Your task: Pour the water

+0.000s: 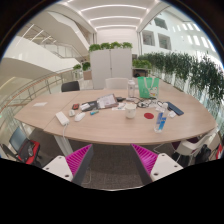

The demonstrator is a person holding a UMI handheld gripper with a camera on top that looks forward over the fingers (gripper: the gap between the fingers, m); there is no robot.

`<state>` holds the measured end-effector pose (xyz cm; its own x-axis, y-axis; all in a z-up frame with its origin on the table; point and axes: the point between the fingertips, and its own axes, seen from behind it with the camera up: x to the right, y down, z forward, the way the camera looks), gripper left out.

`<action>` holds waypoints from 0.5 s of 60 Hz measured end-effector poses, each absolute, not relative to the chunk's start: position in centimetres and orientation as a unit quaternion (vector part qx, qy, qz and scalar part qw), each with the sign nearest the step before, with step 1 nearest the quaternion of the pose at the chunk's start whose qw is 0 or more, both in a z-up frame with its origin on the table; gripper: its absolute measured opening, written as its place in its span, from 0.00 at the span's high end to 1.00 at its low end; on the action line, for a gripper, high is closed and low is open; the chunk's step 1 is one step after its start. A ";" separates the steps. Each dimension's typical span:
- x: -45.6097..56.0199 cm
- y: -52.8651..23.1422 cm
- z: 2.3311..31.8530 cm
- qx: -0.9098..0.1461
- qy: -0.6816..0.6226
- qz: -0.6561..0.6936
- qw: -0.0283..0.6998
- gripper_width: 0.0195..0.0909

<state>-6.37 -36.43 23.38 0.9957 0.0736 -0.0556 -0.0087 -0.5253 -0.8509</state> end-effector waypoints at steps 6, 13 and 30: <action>-5.7 -35.3 22.7 -0.870 -0.020 0.041 0.490 0.10; -4.7 -34.8 21.5 -0.868 -0.020 0.028 0.496 0.11; 9.5 -25.2 16.4 -0.834 -0.010 -0.012 0.552 0.10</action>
